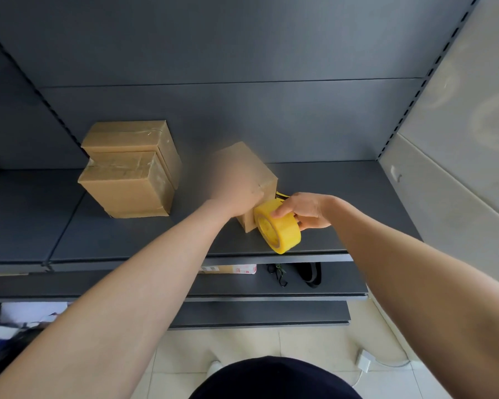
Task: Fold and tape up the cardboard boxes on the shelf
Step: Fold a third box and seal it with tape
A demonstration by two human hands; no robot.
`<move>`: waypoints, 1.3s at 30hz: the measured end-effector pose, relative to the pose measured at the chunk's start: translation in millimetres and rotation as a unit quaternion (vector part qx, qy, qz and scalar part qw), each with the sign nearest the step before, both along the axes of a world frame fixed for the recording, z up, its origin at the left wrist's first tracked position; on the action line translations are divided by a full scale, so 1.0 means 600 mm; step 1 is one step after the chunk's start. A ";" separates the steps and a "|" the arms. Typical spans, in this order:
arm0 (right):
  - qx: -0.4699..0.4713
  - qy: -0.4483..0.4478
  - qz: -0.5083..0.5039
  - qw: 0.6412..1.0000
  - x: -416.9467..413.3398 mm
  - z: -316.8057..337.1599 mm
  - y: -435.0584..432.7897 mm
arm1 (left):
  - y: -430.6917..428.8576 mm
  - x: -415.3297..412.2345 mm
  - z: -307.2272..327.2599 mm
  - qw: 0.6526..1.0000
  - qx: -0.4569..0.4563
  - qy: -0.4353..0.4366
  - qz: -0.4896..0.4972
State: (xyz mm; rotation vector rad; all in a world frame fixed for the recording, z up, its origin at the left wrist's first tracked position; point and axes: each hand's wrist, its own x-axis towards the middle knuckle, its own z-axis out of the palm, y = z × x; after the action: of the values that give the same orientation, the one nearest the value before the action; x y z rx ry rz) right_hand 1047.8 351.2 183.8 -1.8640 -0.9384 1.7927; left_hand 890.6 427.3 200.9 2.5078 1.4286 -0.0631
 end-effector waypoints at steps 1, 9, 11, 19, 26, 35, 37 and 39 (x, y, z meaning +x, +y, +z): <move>0.003 0.008 0.006 1.000 -0.006 -0.001 0.001 | -0.001 -0.004 -0.001 1.000 0.003 0.002 0.004; 0.048 0.048 -0.015 0.998 -0.038 0.000 0.016 | 0.011 -0.017 -0.009 0.999 0.035 -0.005 0.011; 0.053 0.055 -0.012 0.997 -0.044 -0.002 0.019 | 0.017 -0.020 -0.009 0.999 0.040 -0.008 0.016; 0.077 0.044 -0.033 0.996 -0.062 -0.002 0.025 | 0.026 -0.024 -0.011 0.997 0.054 -0.053 0.033; 0.080 -0.018 -0.017 0.996 -0.083 0.010 0.036 | 0.034 -0.019 -0.011 0.994 0.069 -0.063 0.050; 0.078 0.003 -0.059 0.995 -0.101 0.016 0.041 | 0.004 -0.029 -0.008 0.961 0.105 -0.228 0.115; 0.075 0.027 -0.071 0.994 -0.103 0.012 0.041 | -0.013 -0.037 -0.017 0.931 0.133 -0.282 0.188; 0.068 0.062 -0.073 0.993 -0.101 0.008 0.039 | -0.027 -0.041 -0.032 0.900 0.044 -0.323 0.290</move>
State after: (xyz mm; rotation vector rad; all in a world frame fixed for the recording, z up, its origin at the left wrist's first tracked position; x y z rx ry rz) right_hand 987.1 374.8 188.6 -1.6715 -0.8355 1.6926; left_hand 865.9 411.0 181.5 1.7655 1.7823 0.8675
